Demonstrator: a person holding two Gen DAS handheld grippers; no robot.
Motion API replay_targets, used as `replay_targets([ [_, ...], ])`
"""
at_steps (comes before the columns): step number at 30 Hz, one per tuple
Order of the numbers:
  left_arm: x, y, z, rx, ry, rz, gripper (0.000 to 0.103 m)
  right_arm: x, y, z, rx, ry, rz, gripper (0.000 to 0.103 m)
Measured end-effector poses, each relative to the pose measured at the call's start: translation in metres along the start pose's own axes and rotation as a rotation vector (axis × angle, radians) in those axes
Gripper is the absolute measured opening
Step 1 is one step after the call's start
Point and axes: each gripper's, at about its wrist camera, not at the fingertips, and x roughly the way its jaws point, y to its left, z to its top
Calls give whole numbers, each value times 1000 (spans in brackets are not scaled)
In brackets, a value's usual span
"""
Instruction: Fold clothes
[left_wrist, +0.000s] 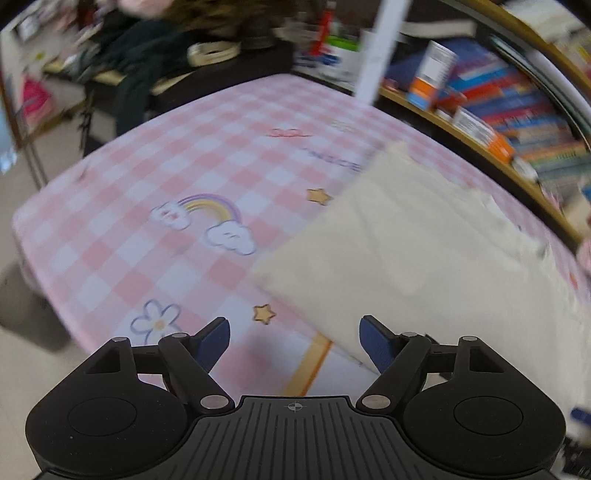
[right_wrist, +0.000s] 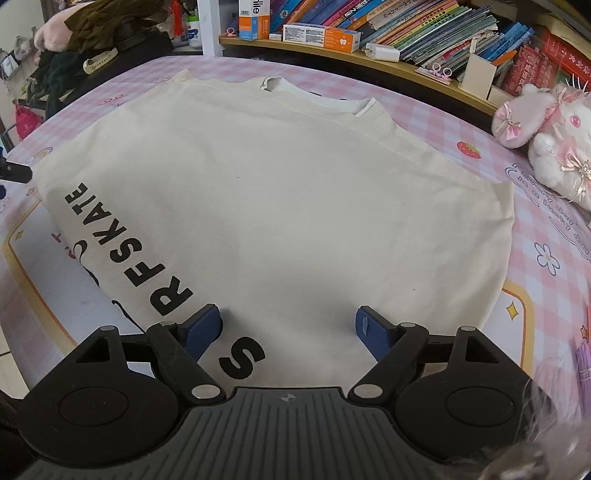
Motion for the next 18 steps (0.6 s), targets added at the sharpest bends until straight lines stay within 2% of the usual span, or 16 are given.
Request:
replay_targets([
  [2,2,8,0,-58,17,-10,73,0,0,-1,0,-5,1,81],
  [4,4,17,-1,-141,33,-26,63,0,0,-2,-1,-9,1,82],
  [6,7,26,-2,-224,49,-41,59,0,0,-2,-3,-12,2,82],
  [11,11,45,-5,-412,59,-84,59,0,-1,-3,-5,-20,4,84],
  [15,14,62,-5,-550,37,-117,59,0,-1,-4,-6,-26,5,85],
  [18,16,71,-4,-605,23,-132,59,0,-1,-4,-7,-29,6,85],
])
